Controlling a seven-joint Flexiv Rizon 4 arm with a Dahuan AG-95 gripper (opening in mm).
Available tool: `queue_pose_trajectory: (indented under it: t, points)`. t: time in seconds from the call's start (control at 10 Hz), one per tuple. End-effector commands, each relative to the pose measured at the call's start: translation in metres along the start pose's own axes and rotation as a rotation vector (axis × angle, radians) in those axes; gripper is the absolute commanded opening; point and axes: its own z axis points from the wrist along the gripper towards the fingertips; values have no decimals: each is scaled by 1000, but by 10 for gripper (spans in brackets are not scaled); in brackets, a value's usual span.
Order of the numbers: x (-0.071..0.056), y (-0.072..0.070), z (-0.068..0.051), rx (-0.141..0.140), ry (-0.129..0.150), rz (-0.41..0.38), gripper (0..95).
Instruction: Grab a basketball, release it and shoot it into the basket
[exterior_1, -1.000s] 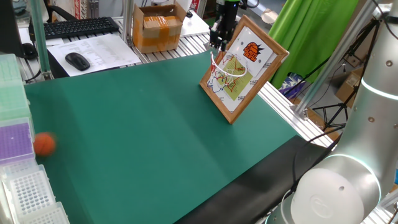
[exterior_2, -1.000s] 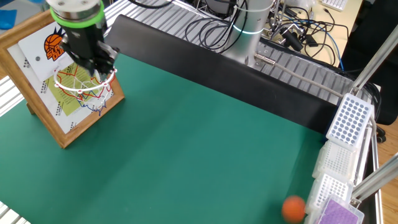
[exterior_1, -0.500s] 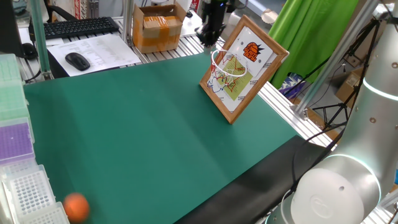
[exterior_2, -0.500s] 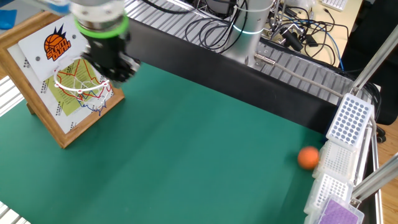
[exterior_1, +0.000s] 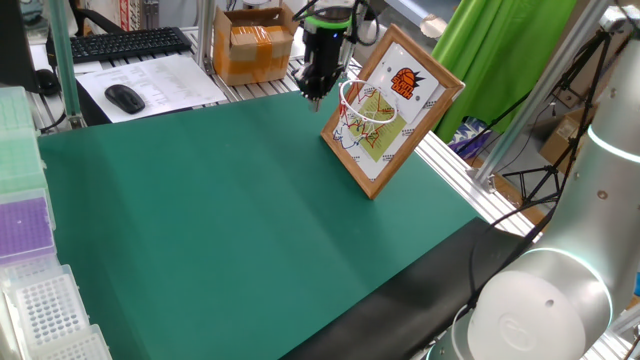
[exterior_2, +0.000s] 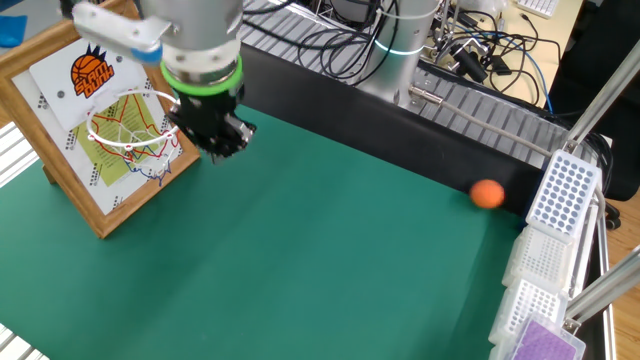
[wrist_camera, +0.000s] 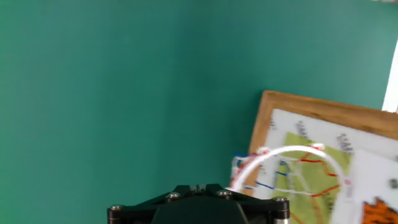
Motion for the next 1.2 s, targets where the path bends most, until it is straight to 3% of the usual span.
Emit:
queue_pose_trajectory:
  t: [0.1, 0.4, 0.9, 1.0, 1.2]
  points:
    - [-1, 10, 15, -1, -13, 16, 0]
    - [2, 20, 29, -27, -25, 38, 0]
    - [2, 22, 34, -47, -29, 56, 0]
    - [2, 23, 34, -36, -52, 63, 0]
    - [2, 23, 35, -38, -63, 84, 0]
